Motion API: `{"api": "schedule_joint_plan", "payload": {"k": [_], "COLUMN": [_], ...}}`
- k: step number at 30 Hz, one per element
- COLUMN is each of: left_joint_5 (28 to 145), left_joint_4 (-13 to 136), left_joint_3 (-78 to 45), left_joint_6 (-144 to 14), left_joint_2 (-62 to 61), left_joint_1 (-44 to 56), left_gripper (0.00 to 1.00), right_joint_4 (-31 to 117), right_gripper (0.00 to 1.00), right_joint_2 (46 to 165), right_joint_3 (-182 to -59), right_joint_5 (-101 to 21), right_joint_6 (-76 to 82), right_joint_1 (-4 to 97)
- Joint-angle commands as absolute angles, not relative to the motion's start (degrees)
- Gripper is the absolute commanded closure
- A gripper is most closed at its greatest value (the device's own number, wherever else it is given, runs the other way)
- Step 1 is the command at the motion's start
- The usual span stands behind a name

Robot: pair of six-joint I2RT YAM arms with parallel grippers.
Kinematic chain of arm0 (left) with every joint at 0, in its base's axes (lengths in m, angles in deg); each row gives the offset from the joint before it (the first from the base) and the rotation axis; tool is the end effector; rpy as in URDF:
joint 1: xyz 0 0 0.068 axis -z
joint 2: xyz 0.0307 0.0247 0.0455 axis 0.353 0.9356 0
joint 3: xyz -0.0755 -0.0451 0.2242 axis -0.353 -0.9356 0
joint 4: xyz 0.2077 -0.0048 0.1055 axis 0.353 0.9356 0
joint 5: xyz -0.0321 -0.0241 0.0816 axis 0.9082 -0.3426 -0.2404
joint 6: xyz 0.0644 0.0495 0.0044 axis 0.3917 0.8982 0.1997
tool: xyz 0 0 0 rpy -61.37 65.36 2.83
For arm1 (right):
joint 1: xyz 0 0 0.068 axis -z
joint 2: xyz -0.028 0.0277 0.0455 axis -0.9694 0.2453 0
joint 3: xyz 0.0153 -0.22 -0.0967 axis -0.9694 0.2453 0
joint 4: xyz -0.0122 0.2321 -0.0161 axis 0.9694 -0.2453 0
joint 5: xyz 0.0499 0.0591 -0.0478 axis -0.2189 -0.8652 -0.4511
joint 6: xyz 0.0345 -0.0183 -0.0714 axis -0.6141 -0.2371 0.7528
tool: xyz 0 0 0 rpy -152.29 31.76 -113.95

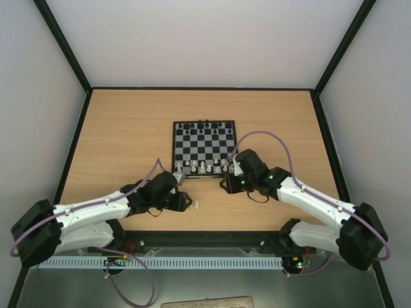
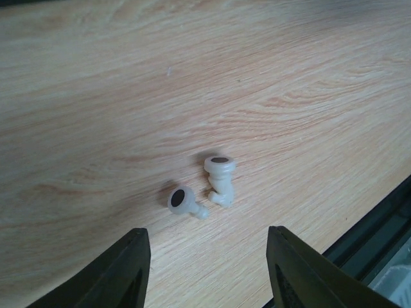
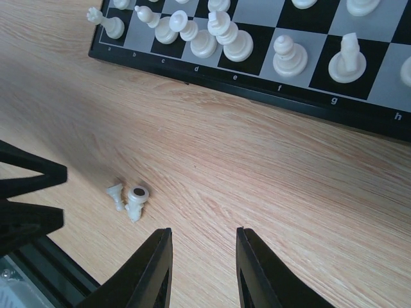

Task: Set up the chess pieces on the board
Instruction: Pick up the chess piece at the center of the board.

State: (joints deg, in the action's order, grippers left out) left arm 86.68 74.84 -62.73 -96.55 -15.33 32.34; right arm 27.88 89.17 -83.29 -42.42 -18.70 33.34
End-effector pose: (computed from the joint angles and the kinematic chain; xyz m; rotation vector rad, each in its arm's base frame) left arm 0.1228 -0.1804 0.1387 0.3106 2.5703 -0.9020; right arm 0.1744 0.1761 0.1883 -0.3883 2.3915 0.8090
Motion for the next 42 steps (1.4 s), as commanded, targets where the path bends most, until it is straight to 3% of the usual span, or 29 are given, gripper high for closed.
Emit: {"api": "schedule_joint_plan", "payload": {"k": [1,17,27,32,42], "left_joint_5": [83.7,80.2,78.4,77.6,76.3], "left_joint_4": [73.0,76.5,77.9,78.9,80.8], "left_joint_3": [-61.3,-57.1,-54.9,-52.7,-49.7], "left_joint_6": [-100.0,-107.6,-112.6,-113.9,-116.2], "left_joint_2": [-11.5,0.7,5.8,8.9,14.5], "left_joint_1": [34.1,36.5,38.6,39.2,41.4], "left_gripper": [0.49,0.58,0.56,0.65,0.71], "right_joint_4": [29.4,30.8,32.0,32.5,33.2], "right_gripper": [0.72,0.72,0.72,0.72,0.71], "right_joint_2": [88.2,85.7,83.0,81.9,80.2], "right_joint_3": [-81.9,-81.1,-80.4,-80.1,-79.5], "right_joint_5": [-44.7,-48.4,-51.2,-52.5,-54.2], "right_joint_6": [-18.6,-17.7,-17.5,-17.4,-17.5], "right_joint_1": [33.2,33.0,32.6,32.2,31.3]}}
